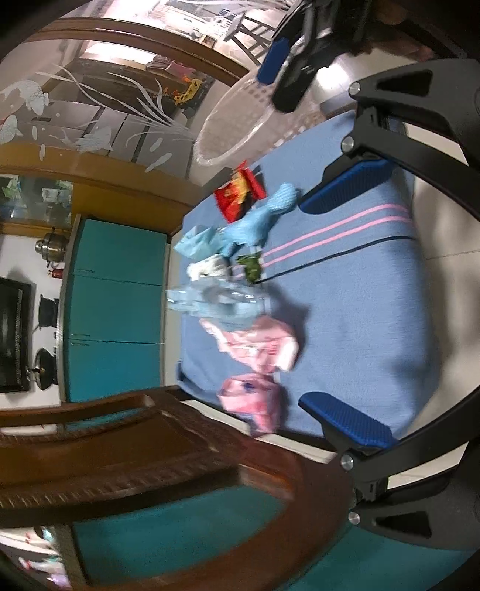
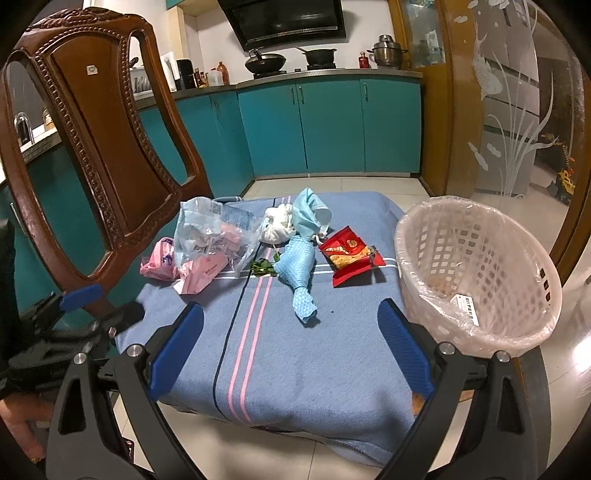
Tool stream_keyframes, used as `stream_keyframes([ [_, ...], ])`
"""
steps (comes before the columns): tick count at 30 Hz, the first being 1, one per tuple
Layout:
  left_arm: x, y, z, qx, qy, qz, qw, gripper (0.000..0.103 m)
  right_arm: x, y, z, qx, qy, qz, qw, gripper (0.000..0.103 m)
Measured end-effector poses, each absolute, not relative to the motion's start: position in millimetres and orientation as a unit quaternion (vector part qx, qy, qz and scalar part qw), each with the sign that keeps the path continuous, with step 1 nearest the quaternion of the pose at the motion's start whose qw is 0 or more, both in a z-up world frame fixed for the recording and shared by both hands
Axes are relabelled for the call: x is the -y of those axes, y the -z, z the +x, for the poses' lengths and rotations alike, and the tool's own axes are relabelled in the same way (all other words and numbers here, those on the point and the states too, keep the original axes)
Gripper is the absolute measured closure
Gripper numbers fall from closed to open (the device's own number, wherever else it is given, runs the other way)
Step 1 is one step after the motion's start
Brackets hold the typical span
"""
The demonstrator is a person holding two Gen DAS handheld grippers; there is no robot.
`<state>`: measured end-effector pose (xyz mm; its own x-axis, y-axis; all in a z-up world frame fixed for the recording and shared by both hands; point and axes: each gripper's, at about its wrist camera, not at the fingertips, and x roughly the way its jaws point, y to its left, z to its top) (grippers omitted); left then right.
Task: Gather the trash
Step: 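Grasp the clear plastic bag with the left tool while the right tool grasps the light blue cloth, then carry the light blue cloth over the wastebasket with the right tool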
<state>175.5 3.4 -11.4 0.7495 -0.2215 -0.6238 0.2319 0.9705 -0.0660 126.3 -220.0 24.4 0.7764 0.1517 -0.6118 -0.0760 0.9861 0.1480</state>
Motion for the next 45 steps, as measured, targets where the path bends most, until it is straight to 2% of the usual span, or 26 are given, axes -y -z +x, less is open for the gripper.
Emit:
stream_keyframes([
  [8,21.9,9.3,248.1,-0.319,0.106,0.043,0.941,0.006,230.3,-8.5,143.0,-0.355,-0.054,0.065,0.931,0.010],
  [10,30.5,13.6,263.7,-0.319,0.108,0.062,0.939,0.009,228.8,-5.2,146.4,-0.359,-0.061,0.064,0.929,0.010],
  [11,33.7,16.4,270.0,-0.322,0.120,0.063,0.937,0.024,226.5,-2.4,149.8,-0.363,-0.062,0.059,0.928,0.010],
  [12,36.8,19.8,275.9,-0.332,0.139,0.063,0.931,0.063,225.1,-0.1,151.9,-0.366,-0.065,0.055,0.927,0.010],
  [13,39.7,22.1,278.2,-0.342,0.152,0.065,0.925,0.082,222.7,3.6,156.4,-0.370,-0.068,0.049,0.925,0.010],
  [15,40.6,20.2,273.7,-0.330,0.160,0.072,0.927,0.092,220.8,9.5,163.0,-0.374,-0.065,0.041,0.924,0.010],
  [21,9.1,-24.3,230.6,-0.271,0.178,0.026,0.946,0.092,218.3,40.0,200.9,-0.401,-0.065,0.043,0.913,0.010],
  [24,-21.1,-54.4,191.1,-0.227,0.169,-0.011,0.959,0.092,214.7,53.2,219.3,-0.411,-0.061,0.037,0.909,0.017],
  [27,-46.4,-65.6,162.8,-0.196,0.151,-0.047,0.968,0.092,213.7,70.1,235.0,-0.432,-0.061,0.048,0.898,0.031],
  [30,-71.8,-61.1,137.3,-0.182,0.121,-0.072,0.973,0.092,203.4,78.6,239.1,-0.434,-0.076,0.019,0.898,0.062],
  [31,-77.6,-58.4,134.4,-0.186,0.119,-0.080,0.972,0.092,198.7,80.1,239.9,-0.442,-0.086,0.003,0.893,0.100],
  [35,-88.1,-51.6,139.7,-0.201,0.114,-0.084,0.969,0.092,204.7,54.0,226.3,-0.420,-0.090,0.026,0.903,0.100],
  [41,-82.6,-42.6,148.1,-0.217,0.116,-0.085,0.965,0.092,226.5,-25.1,170.3,-0.334,-0.119,0.079,0.932,0.100],
  [45,-80.4,-45.3,147.1,-0.219,0.124,-0.081,0.965,0.092,238.9,-53.1,139.1,-0.294,-0.134,0.091,0.942,0.100],
])
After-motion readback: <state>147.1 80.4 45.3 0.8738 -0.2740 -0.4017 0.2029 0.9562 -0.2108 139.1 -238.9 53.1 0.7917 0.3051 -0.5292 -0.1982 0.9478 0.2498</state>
